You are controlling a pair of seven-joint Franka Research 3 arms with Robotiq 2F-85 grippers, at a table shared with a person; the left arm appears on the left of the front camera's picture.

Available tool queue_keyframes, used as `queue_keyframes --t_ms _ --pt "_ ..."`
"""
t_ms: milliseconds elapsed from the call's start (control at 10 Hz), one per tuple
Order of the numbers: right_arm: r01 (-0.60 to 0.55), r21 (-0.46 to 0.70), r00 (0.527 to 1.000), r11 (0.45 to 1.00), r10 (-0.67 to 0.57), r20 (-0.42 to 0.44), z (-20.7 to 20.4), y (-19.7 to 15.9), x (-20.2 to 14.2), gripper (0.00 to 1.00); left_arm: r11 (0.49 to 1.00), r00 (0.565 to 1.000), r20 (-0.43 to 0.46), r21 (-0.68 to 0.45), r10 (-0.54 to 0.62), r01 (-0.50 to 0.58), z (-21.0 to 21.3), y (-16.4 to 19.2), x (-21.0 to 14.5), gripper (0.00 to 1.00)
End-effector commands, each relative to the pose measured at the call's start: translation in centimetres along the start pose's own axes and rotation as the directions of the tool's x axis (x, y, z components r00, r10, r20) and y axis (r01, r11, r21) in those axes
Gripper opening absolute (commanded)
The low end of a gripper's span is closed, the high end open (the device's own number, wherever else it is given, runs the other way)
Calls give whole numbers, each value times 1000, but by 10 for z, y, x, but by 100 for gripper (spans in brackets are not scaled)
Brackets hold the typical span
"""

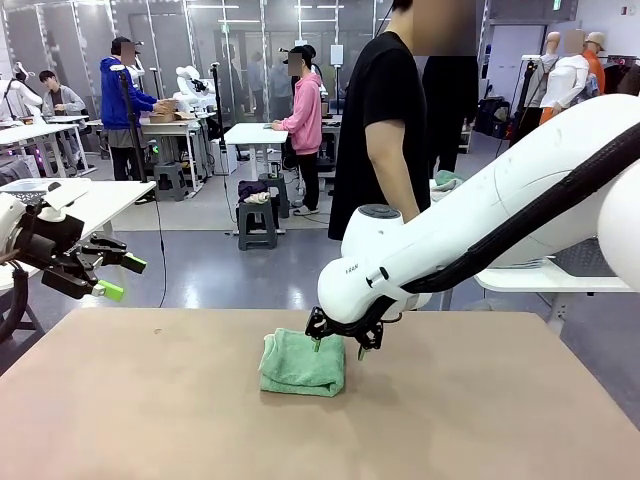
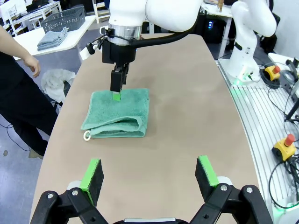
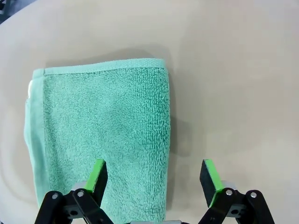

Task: Fold the towels and place them in the basket.
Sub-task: Place the folded Towel with hook on the right side of the table.

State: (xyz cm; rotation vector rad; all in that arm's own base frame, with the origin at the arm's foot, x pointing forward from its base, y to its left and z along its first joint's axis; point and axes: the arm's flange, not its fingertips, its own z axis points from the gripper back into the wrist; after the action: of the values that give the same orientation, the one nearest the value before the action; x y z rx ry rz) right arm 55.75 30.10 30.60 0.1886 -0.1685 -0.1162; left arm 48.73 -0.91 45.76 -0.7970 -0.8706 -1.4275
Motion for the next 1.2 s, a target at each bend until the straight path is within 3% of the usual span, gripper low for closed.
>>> queue_keyframes --t_ms 0,100,200,300,400,500,600,700,800,900,1000,1100 --pt "-26 4 999 1000 26 28 -6 5 5 100 1000 1000 -2 9 -3 3 0 -1 1 100" --pt "-36 16 999 999 36 17 -7 5 3 100 1000 1000 -2 9 -3 3 0 -1 1 100" --pt "-38 26 999 999 38 13 -6 5 5 80 1000 1000 -2 9 -3 3 0 -1 1 100" --pt "-37 30 999 999 37 8 -8 4 5 80 1000 1000 -2 9 -3 3 0 -1 1 100" --pt "-37 29 999 999 37 2 -9 3 7 60 1000 1000 -2 9 -3 3 0 -1 1 100" --pt "-35 30 999 999 36 -6 -10 3 7 78 1000 1000 -2 9 -3 3 0 -1 1 100" --pt "-37 29 999 999 38 -9 -9 4 7 40 1000 1000 -2 9 -3 3 0 -1 1 100" --pt "-45 37 999 998 45 -6 -9 4 7 58 1000 1000 -2 9 -3 3 0 -1 1 100" --pt "-52 41 999 998 52 -6 -8 5 7 20 1000 1000 -2 9 -3 3 0 -1 1 100" --pt "-58 40 998 998 58 -5 -9 5 6 38 1000 1000 -2 9 -3 3 0 -1 1 100" --pt "-65 42 998 997 66 -5 -8 5 6 0 1000 1000 -2 9 -3 3 0 -1 1 100" --pt "-69 41 998 997 69 -7 -8 6 6 18 1000 1000 -2 9 -3 3 0 -1 1 100"
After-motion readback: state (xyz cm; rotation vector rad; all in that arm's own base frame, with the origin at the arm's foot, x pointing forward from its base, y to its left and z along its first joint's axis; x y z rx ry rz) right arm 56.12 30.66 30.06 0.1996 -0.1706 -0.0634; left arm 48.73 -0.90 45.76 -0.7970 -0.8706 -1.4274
